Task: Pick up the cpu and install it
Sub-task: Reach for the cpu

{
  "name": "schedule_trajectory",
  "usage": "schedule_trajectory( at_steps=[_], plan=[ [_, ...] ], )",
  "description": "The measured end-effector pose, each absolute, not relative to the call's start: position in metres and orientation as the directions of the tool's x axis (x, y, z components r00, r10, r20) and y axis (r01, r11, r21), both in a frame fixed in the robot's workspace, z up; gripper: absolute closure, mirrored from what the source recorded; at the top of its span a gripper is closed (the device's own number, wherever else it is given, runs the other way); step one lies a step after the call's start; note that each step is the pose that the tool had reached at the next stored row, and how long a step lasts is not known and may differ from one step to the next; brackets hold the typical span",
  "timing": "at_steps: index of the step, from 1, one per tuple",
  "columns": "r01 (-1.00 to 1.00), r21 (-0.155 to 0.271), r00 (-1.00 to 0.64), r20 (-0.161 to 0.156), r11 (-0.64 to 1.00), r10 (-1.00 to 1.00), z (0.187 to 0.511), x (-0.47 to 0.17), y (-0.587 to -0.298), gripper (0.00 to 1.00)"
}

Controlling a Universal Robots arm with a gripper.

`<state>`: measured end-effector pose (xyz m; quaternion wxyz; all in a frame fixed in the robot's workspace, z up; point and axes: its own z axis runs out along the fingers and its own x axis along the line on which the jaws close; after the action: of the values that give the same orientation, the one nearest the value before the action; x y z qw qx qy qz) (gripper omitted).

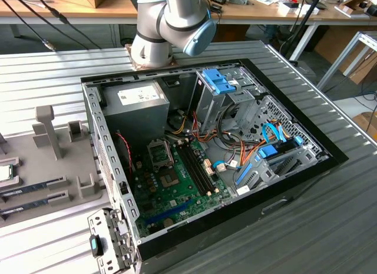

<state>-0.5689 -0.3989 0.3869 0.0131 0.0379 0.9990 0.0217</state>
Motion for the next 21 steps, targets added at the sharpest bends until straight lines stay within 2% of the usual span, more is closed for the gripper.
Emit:
schedule_trajectory(
  at_steps=[21],
  plan=[
    [0.075,0.044,-0.997,-0.025,0.996,0.076,0.3859,-0.5762,-0.3990,0.89]
  ],
)
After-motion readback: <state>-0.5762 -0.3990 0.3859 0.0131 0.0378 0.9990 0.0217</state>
